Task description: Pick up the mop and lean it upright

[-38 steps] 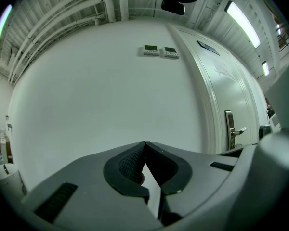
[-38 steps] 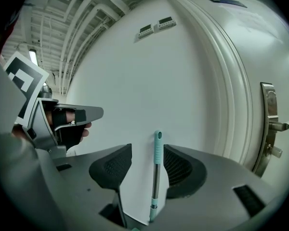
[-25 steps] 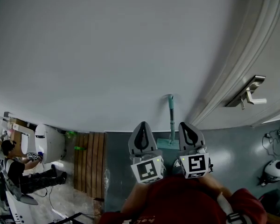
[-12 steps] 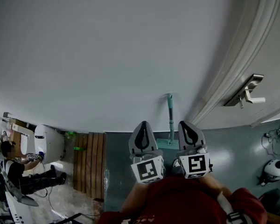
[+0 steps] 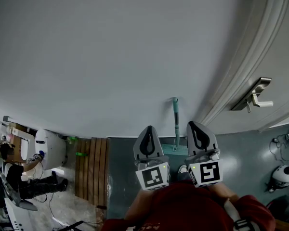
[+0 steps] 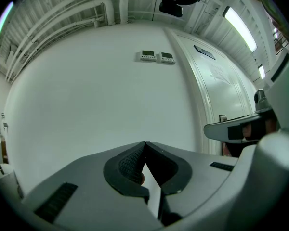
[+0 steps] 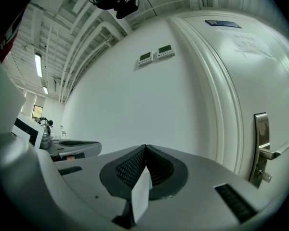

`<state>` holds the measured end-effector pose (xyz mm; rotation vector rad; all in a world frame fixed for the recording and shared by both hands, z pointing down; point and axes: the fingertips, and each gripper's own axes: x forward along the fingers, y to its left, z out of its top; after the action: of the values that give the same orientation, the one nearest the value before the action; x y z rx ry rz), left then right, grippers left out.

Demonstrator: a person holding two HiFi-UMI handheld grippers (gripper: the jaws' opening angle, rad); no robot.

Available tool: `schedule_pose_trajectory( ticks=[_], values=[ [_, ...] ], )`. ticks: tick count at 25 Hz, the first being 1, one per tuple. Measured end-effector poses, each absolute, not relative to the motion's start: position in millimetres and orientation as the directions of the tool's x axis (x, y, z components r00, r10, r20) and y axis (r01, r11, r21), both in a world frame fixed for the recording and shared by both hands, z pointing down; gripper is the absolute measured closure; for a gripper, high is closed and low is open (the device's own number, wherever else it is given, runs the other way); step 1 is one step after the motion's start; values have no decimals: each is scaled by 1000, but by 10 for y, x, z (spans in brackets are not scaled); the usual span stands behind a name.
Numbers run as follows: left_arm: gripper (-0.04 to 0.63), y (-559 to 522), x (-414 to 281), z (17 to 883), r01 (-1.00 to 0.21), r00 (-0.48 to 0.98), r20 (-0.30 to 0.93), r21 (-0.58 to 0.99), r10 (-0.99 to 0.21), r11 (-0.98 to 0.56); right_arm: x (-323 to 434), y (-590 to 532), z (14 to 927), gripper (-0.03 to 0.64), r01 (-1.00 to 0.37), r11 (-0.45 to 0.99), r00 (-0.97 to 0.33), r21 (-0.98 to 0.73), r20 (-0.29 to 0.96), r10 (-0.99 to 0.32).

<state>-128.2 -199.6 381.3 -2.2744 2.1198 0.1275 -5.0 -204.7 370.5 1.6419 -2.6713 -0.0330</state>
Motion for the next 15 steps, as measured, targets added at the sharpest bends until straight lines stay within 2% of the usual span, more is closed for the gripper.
schedule_pose_trajectory(
  ticks=[15],
  values=[
    [583,-1976,-1255,3842,-995,84,-62,46,-995,-87,-54,-2043,3833,598,-886,464,-464,19,27,-886]
  ],
)
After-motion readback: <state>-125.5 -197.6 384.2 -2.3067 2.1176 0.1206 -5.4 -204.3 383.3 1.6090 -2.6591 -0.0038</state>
